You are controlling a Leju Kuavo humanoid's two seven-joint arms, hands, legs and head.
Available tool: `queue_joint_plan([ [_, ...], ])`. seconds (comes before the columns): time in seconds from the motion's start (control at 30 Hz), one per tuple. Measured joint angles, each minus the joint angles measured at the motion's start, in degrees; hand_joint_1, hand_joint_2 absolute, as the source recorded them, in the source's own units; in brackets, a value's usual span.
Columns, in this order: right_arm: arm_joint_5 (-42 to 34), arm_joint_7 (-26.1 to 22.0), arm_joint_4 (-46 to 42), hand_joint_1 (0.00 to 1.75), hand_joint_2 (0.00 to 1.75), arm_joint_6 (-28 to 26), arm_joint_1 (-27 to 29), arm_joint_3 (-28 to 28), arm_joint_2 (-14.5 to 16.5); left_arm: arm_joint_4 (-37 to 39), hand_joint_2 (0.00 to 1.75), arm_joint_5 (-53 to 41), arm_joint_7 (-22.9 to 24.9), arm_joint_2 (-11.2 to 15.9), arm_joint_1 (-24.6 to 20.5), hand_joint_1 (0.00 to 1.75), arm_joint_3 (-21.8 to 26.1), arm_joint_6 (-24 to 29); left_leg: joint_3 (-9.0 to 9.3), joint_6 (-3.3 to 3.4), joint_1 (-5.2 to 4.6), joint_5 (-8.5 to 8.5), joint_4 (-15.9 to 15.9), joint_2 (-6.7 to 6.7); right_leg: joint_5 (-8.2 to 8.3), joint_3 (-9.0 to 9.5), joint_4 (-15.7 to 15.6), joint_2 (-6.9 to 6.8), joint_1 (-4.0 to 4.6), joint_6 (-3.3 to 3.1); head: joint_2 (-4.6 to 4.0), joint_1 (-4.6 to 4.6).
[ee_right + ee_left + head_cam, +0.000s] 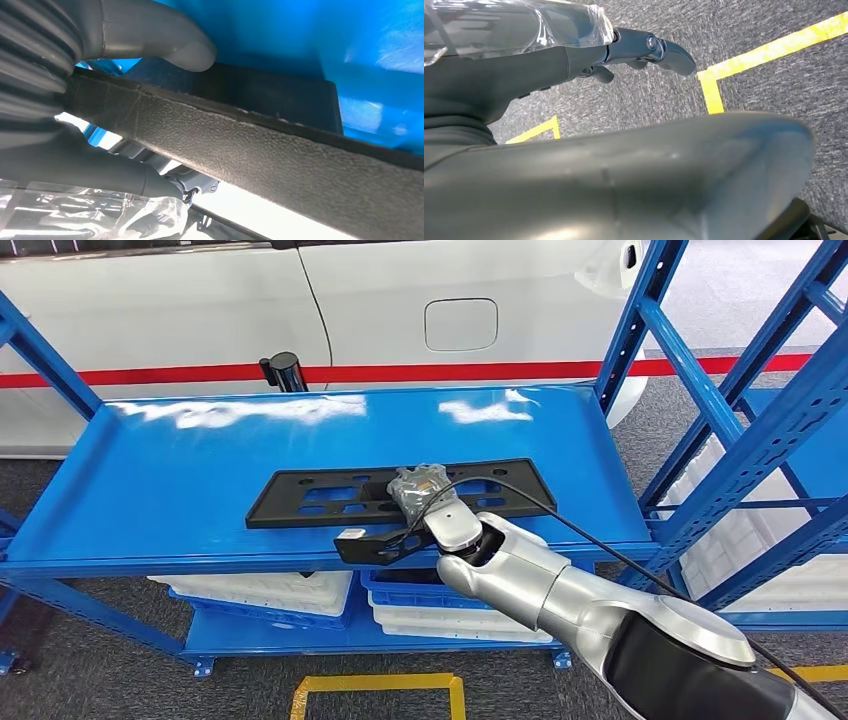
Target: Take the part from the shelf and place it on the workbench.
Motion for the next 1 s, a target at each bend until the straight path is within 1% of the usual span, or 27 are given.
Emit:
queue_joint_plan([
  [0.4, 0.1, 0.0, 0.2, 1.75, 1.75, -1.4, 0.0, 0.0, -0.1, 0.0, 0.0, -0.8, -0.7, 0.0, 0.0, 0.0, 0.0, 1.6, 0.0, 0.0, -0.01, 0.0, 0.0, 0.0, 0.0, -0.01, 0.0, 0.0, 0.0, 0.0, 0.0, 0.0],
  [0.5, 1.2, 0.5, 0.0, 1.75, 1.75, -2.6, 0.0, 0.0, -0.3, 0.0, 0.0, -1.1, -1.4, 0.0, 0.0, 0.0, 0.0, 1.9, -0.02, 0.0, 0.0, 0.0, 0.0, 0.0, 0.0, -0.03, 0.0, 0.0, 0.0, 0.0, 0.0, 0.0],
  [0.63, 6.6, 1.8, -1.4, 1.75, 1.75, -5.4, 0.1, 0.0, -1.0, 0.0, 0.0, -1.1, -1.5, 0.0, 0.0, 0.0, 0.0, 2.1, -0.05, 0.0, -0.01, 0.01, 0.0, 0.01, 0.01, -0.08, 0.0, 0.02, 0.0, 0.0, 0.0, 0.0],
  [0.8, 14.7, 2.6, -5.7, 1.75, 1.75, -7.2, 0.2, -0.1, -2.2, 0.0, 0.0, -1.1, -1.5, 0.0, 0.0, 0.0, 0.0, 2.4, -0.05, 0.0, 0.0, 0.0, 0.0, 0.01, 0.0, -0.1, 0.0, 0.03, 0.0, 0.0, 0.0, 0.0],
  [1.0, 19.4, 2.6, -10.1, 1.75, 1.75, -8.6, 0.9, -0.3, -3.3, 0.0, 0.0, -1.2, -1.6, 0.0, 0.0, 0.0, 0.0, 2.5, -0.07, 0.0, 0.0, 0.0, 0.0, 0.01, 0.0, -0.11, 0.0, 0.03, 0.0, 0.0, 0.0, 0.0],
])
